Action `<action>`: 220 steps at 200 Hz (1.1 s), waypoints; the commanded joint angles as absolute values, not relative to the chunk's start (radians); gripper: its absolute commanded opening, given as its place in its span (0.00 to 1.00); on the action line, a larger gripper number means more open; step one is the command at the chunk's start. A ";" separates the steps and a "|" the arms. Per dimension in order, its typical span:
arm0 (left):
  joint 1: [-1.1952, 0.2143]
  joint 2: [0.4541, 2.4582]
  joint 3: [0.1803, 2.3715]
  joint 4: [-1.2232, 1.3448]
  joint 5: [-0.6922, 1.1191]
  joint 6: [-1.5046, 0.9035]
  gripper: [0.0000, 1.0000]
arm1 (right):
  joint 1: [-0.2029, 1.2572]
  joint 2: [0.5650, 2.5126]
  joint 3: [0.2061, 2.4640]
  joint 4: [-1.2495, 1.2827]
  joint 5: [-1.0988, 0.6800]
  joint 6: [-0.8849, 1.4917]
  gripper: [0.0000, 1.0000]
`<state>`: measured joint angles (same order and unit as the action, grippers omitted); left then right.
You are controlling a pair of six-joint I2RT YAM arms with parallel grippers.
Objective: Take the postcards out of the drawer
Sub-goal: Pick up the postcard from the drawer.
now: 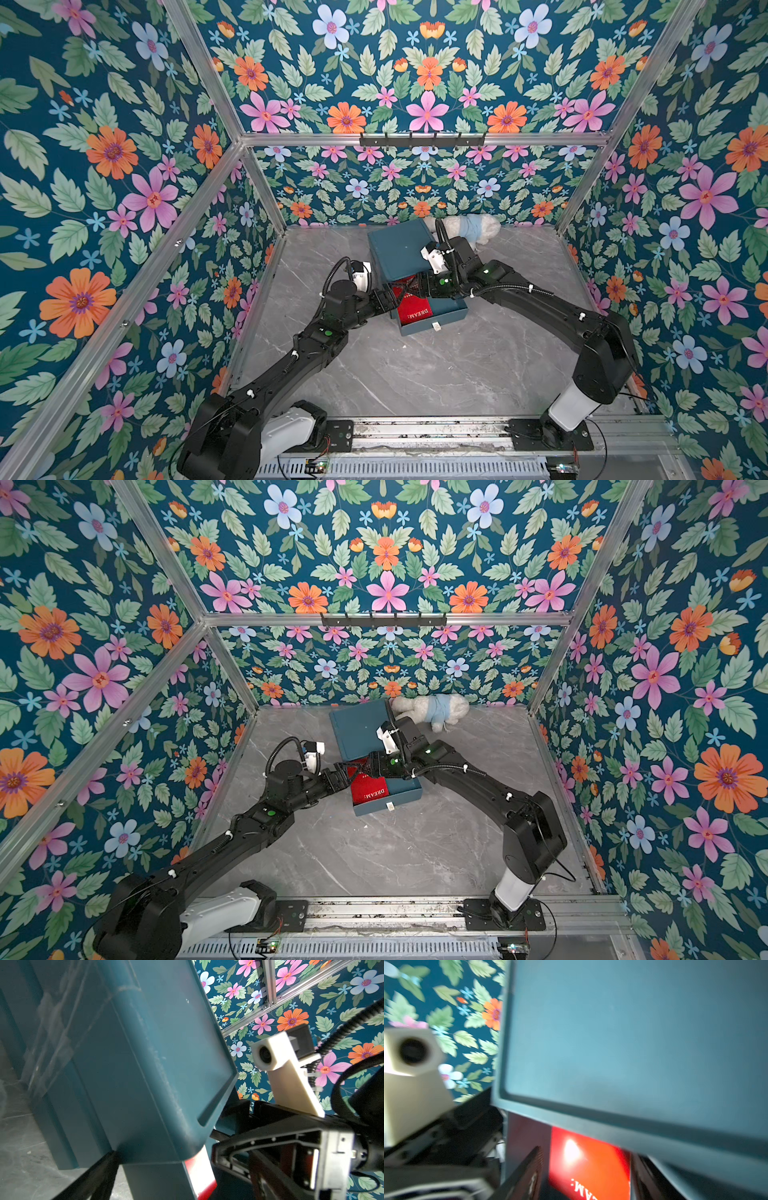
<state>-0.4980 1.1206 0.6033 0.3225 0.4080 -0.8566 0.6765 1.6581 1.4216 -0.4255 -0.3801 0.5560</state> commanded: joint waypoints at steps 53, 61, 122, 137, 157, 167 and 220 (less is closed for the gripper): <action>-0.505 1.137 0.616 0.368 0.417 -0.862 1.00 | 0.660 1.592 1.372 -0.278 -0.527 0.689 0.64; -0.505 1.137 0.616 0.367 0.416 -0.861 1.00 | 0.660 1.594 1.367 -0.269 -0.532 0.695 0.63; -0.505 1.139 0.621 0.365 0.407 -0.861 1.00 | 0.661 1.601 1.332 -0.270 -0.519 0.712 0.39; -0.506 1.133 0.622 0.357 0.399 -0.856 1.00 | 0.658 1.594 1.335 -0.280 -0.506 0.709 0.25; -0.505 1.119 0.625 0.332 0.375 -0.839 1.00 | 0.651 1.583 1.341 -0.295 -0.490 0.706 0.08; -0.505 1.110 0.630 0.313 0.352 -0.822 1.00 | 0.648 1.576 1.341 -0.301 -0.487 0.706 0.04; -0.503 1.100 0.667 0.254 0.274 -0.755 1.00 | 0.627 1.529 1.336 -0.333 -0.497 0.747 0.00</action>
<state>-0.5049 1.1023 0.6521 0.2741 0.3241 -0.8040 0.6323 1.5536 1.3361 -0.3325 -0.4923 0.7143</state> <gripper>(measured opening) 0.997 0.054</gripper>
